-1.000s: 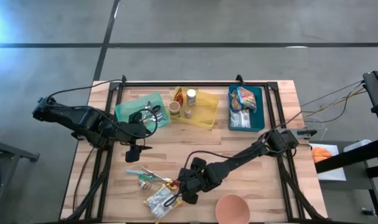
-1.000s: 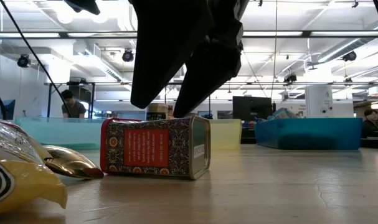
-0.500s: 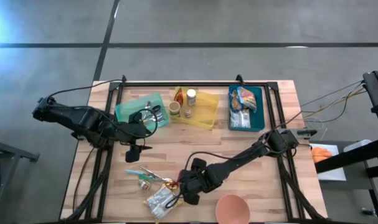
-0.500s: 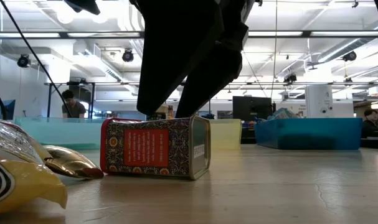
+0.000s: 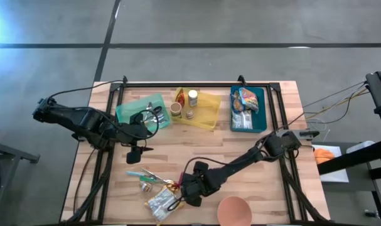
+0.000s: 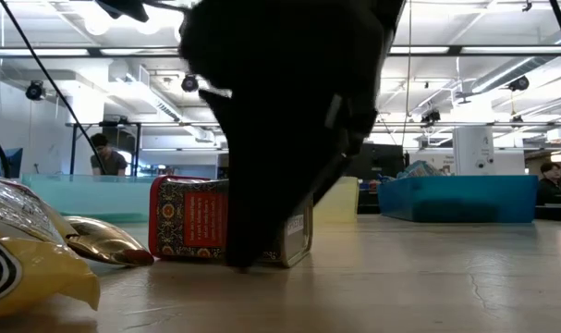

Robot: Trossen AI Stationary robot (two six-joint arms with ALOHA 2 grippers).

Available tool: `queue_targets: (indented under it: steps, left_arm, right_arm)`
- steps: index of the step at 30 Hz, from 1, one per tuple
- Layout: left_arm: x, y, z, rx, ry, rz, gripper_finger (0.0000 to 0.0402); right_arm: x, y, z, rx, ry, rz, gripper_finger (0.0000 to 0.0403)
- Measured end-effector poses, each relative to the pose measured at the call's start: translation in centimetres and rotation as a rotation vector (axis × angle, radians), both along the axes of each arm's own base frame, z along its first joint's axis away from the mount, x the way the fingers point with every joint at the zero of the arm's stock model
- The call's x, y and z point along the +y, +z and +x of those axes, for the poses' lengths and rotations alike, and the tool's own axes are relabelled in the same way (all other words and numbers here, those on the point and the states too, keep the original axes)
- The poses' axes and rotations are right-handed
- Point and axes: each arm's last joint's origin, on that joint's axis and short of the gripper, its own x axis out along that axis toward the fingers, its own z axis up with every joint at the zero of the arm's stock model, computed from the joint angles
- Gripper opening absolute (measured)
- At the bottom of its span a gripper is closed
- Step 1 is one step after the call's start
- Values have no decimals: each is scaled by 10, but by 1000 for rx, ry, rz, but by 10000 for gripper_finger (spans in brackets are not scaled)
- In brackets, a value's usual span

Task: Pick & Place Food Item
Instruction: Put the red seasoning can into the yellow bin

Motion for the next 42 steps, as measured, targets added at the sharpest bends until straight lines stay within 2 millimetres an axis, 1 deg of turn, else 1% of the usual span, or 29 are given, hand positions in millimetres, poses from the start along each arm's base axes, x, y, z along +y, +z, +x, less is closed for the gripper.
queue_targets:
  steps: [6,18,21,25,26,36,42]
  left_arm:
    - [0,0,0,0,-1,0,282]
    - [0,0,0,0,-2,2,282]
    - [0,0,0,0,-2,2,282]
    - [0,0,0,0,-2,2,282]
    - [0,0,0,0,-2,2,282]
    - [0,0,0,0,-2,2,282]
    - [0,0,0,0,-3,2,282]
  right_arm:
    - [0,-3,0,8,-9,-1,395]
    - [0,1,1,-11,-12,-19,392]
    - [-1,1,1,-11,-12,-19,369]
    - [-1,1,1,-12,-13,-20,303]
    - [-1,2,1,-12,-12,-20,293]
    - [-1,2,0,-7,-43,-13,294]
    - [-3,7,-10,37,-101,-59,294]
